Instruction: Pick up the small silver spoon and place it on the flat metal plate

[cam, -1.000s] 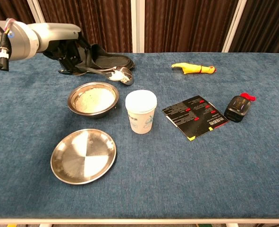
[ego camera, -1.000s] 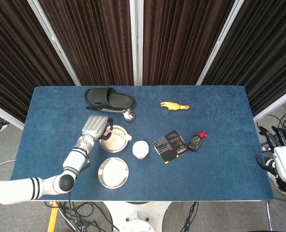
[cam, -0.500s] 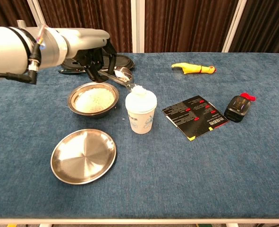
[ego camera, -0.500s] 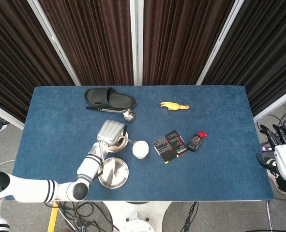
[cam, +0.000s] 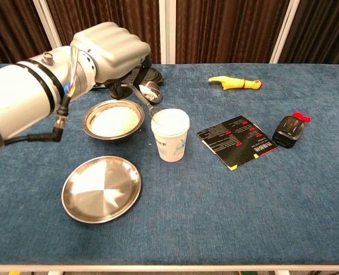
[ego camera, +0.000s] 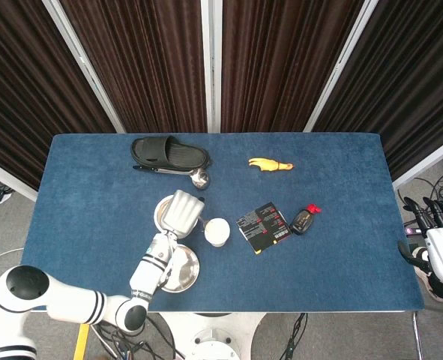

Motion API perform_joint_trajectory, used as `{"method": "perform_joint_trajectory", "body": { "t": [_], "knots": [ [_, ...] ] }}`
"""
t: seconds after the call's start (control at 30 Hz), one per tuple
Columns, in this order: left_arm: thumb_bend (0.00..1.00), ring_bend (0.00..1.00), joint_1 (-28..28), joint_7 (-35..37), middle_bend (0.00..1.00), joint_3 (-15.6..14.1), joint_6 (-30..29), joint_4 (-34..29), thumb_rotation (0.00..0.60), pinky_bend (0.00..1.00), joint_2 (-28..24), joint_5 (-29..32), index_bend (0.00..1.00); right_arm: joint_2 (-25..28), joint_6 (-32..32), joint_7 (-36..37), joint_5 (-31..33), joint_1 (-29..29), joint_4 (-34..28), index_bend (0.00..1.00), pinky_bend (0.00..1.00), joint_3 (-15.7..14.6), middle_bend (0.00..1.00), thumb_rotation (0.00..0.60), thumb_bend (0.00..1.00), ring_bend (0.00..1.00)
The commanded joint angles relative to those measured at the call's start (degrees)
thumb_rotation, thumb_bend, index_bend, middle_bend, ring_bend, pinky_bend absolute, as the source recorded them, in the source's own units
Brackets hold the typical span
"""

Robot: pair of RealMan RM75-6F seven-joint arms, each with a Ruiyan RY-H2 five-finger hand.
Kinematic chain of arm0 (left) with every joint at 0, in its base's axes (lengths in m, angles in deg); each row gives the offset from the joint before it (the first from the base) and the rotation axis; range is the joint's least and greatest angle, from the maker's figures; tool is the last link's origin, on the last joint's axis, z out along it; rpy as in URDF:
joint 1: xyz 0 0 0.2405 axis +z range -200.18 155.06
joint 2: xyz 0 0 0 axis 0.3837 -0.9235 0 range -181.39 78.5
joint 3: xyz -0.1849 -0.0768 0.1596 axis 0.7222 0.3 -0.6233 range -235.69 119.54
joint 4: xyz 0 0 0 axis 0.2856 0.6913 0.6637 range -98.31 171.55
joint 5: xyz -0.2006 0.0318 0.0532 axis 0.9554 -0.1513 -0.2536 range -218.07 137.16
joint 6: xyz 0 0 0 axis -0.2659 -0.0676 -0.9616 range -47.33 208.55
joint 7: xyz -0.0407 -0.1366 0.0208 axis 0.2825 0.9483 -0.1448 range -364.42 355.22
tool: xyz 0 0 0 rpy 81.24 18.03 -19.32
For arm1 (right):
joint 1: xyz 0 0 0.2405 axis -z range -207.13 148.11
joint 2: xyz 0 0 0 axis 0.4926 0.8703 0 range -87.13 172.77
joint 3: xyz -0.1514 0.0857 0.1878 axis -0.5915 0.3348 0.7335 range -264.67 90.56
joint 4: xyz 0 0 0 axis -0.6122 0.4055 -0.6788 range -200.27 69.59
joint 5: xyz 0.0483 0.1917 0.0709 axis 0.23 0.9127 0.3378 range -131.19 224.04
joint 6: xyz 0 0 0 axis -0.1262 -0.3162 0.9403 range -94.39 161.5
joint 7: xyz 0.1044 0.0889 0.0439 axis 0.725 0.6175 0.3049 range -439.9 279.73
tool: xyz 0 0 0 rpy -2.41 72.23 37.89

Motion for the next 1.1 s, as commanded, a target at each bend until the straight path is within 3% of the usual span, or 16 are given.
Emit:
{"method": "perform_joint_trajectory", "body": {
  "t": [0.03,0.37,0.67,0.77,0.93,1.1],
  "knots": [
    [0.52,0.95,0.32,-4.35,0.96,-2.61,-3.56,1.74,0.6,1.0,2.82,-5.05,0.61,0.0,-0.08,0.06,-0.01,0.07,-0.02,0.03,0.04,-0.02,0.21,0.6,0.26,0.0],
    [0.53,0.95,1.28,-13.4,0.96,-4.73,-7.25,5.32,0.6,1.0,6.7,-14.81,0.61,-0.08,-0.65,0.48,-0.35,0.4,0.08,0.03,0.04,-0.14,0.21,0.6,0.26,0.0],
    [0.54,0.95,3.08,-16.71,0.96,-3.13,-5.69,6.56,0.6,1.0,7.18,-16.17,0.61,0.07,-1.14,0.88,-0.51,0.72,0.28,0.03,0.04,-0.19,0.21,0.6,0.26,0.0],
    [0.54,0.95,3.78,-16.12,0.96,-2.43,-5.01,6.58,0.6,1.0,6.88,-16.31,0.61,0.01,-1.09,0.91,-0.5,0.69,0.29,0.03,0.04,-0.16,0.21,0.6,0.26,0.0],
    [0.54,0.95,5.88,-7.17,0.96,1.43,-3.98,4.11,0.6,1.0,4.78,-16.94,0.61,-0.06,-0.93,0.75,-0.52,0.56,0.23,0.03,0.04,-0.12,0.21,0.6,0.26,0.0],
    [0.54,0.95,6.64,-7.68,0.96,0.91,-4.16,4.19,0.6,1.0,3.47,-20.2,0.61,-0.06,-1.18,0.5,-0.71,0.55,-0.11,0.03,0.04,-0.04,0.21,0.6,0.26,0.0]
  ]
}}
